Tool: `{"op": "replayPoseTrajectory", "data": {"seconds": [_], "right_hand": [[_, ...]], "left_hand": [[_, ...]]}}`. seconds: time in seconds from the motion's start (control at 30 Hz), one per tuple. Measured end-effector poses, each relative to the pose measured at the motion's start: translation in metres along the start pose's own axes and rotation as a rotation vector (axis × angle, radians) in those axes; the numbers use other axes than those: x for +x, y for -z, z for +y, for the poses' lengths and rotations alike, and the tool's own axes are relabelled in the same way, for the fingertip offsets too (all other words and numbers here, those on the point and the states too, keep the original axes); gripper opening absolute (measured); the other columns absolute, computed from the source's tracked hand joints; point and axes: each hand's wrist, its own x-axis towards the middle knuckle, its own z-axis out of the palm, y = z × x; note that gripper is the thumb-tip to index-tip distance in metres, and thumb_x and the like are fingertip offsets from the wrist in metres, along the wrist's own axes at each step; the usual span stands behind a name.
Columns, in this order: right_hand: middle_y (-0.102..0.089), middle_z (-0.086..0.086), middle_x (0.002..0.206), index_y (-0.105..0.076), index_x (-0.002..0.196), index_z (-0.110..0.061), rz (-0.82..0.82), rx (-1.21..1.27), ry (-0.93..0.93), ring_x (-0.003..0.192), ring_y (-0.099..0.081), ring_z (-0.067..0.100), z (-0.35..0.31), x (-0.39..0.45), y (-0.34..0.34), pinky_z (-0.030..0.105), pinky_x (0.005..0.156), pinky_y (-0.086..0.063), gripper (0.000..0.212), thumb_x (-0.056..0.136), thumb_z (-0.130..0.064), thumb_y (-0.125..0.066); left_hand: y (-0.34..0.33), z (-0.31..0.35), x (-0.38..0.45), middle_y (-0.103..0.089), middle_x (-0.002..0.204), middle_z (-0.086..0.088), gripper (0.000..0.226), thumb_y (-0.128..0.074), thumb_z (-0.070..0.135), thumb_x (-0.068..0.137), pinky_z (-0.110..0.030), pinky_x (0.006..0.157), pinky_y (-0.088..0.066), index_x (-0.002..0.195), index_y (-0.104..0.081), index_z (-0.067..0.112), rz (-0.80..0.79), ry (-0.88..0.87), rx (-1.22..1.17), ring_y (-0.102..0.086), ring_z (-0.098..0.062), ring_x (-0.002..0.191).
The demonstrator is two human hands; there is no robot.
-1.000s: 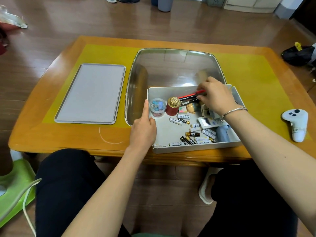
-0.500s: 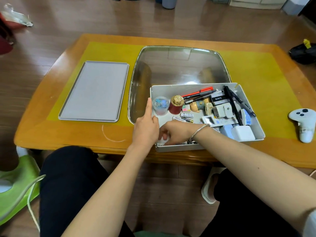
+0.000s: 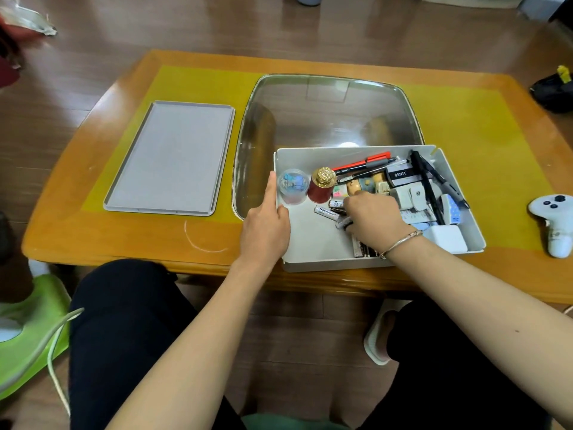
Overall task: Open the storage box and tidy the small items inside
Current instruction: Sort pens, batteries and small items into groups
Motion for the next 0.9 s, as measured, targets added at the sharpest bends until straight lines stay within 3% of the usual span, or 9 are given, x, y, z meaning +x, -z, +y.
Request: {"op": "replayPoseTrajectory", "data": {"seconds": [0.1,0.17,0.27,0.4,0.57,0.67,0.77,0.83,0.9], "right_hand": [[-0.055,0.011,0.113,-0.056,0.112,-0.007,0.059,-0.033,-0.146,0.102,-0.058,0.032,0.004,-0.004,0.004,0.032,0.062,-0.037,0.03,0.082,-0.001,-0.054],[-0.053,0.012,0.114,-0.057,0.113,-0.007,0.072,0.02,-0.149,0.104,-0.056,0.033,0.007,-0.004,0.008,0.034,0.063,-0.038,0.032,0.082,-0.001,-0.054],[-0.051,0.007,0.114,-0.058,0.115,-0.017,0.083,0.249,0.044,0.104,-0.055,0.03,0.003,0.0,0.011,0.035,0.07,-0.043,0.036,0.082,-0.004,-0.057],[-0.053,0.006,0.112,-0.059,0.114,-0.016,-0.069,0.472,0.224,0.102,-0.052,0.024,-0.012,0.009,0.0,0.031,0.082,-0.042,0.037,0.079,-0.023,-0.07],[-0.059,0.008,0.096,-0.06,0.093,-0.013,-0.013,0.507,0.113,0.088,-0.056,0.025,-0.016,0.017,-0.014,0.033,0.073,-0.046,0.034,0.076,-0.039,-0.073],[-0.057,-0.004,0.08,-0.062,0.084,-0.019,-0.106,0.537,0.223,0.077,-0.055,0.015,-0.017,0.013,-0.012,0.027,0.064,-0.044,0.035,0.069,-0.048,-0.076],[-0.056,-0.012,0.072,-0.067,0.089,-0.02,-0.326,0.571,0.37,0.068,-0.054,0.008,-0.019,0.008,-0.008,0.02,0.06,-0.042,0.02,0.073,-0.027,-0.076],[-0.054,-0.014,0.069,-0.066,0.085,-0.018,-0.374,0.5,0.396,0.067,-0.052,0.007,-0.018,0.01,-0.009,0.015,0.057,-0.04,0.011,0.076,-0.011,-0.067],[-0.055,-0.013,0.069,-0.065,0.08,-0.017,-0.378,0.446,0.382,0.07,-0.052,0.009,-0.017,0.012,-0.01,0.017,0.06,-0.043,0.009,0.075,-0.009,-0.064]], "left_hand": [[0.0,0.0,0.0,-0.058,0.093,0.004,0.059,-0.033,0.024,0.102,-0.021,0.052,-0.045,0.153,-0.003,0.031,0.004,-0.001,0.007,-0.055,-0.014,0.068],[0.0,-0.001,0.001,-0.059,0.088,0.002,0.059,-0.033,0.024,0.103,-0.024,0.052,-0.045,0.153,-0.003,0.031,0.002,-0.001,0.013,-0.054,-0.014,0.067],[-0.001,-0.002,0.001,-0.06,0.088,0.0,0.059,-0.033,0.024,0.103,-0.029,0.056,-0.05,0.153,-0.002,0.032,0.0,0.003,0.018,-0.056,-0.015,0.069],[-0.002,-0.003,0.002,-0.059,0.087,-0.001,0.059,-0.032,0.025,0.103,-0.027,0.055,-0.048,0.153,-0.002,0.032,0.007,0.003,0.035,-0.054,-0.014,0.069],[-0.001,-0.004,0.002,-0.059,0.09,0.001,0.059,-0.032,0.026,0.103,-0.027,0.055,-0.049,0.152,-0.002,0.032,-0.001,-0.003,0.026,-0.055,-0.013,0.07],[-0.001,-0.003,0.002,-0.06,0.091,0.0,0.058,-0.032,0.026,0.103,-0.033,0.061,-0.054,0.153,-0.002,0.032,-0.004,-0.004,0.019,-0.057,-0.014,0.072],[0.0,-0.002,0.001,-0.059,0.095,0.004,0.058,-0.032,0.027,0.103,-0.036,0.064,-0.057,0.153,-0.003,0.032,-0.007,-0.004,0.01,-0.059,-0.015,0.077],[0.001,-0.001,0.001,-0.056,0.097,0.006,0.058,-0.033,0.028,0.103,-0.037,0.066,-0.058,0.153,-0.002,0.032,-0.014,-0.001,0.003,-0.06,-0.015,0.08],[0.001,0.0,0.001,-0.057,0.097,0.006,0.058,-0.033,0.027,0.103,-0.035,0.065,-0.057,0.153,-0.002,0.033,-0.016,0.002,0.001,-0.059,-0.015,0.078]]}}
